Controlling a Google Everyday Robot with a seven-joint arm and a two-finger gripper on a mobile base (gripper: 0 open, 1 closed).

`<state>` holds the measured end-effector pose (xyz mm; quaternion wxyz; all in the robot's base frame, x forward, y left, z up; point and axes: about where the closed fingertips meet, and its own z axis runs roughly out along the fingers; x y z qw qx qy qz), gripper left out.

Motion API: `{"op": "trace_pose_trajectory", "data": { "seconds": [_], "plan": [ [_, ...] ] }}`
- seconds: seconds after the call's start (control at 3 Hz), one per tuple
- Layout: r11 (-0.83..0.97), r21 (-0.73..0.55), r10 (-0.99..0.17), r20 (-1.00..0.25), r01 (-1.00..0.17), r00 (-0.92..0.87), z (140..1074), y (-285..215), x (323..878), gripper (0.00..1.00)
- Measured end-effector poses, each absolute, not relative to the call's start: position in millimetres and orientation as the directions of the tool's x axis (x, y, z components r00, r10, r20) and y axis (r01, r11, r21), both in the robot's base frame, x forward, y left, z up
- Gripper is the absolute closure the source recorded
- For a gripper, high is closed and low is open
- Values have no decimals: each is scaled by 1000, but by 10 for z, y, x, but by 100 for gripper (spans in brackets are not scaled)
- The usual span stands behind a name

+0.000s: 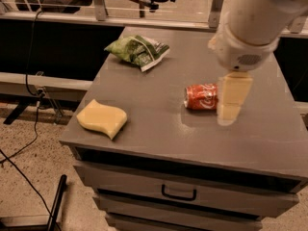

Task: Place coke can upright

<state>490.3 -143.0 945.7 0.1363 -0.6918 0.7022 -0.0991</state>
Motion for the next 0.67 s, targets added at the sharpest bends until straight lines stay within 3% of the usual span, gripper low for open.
{"op": "trace_pose_trajectory", "data": {
  "seconds": [0.67],
  "plan": [
    [-115, -268, -990, 107, -957, 89, 8885, -1000, 5280, 0]
  ]
}}
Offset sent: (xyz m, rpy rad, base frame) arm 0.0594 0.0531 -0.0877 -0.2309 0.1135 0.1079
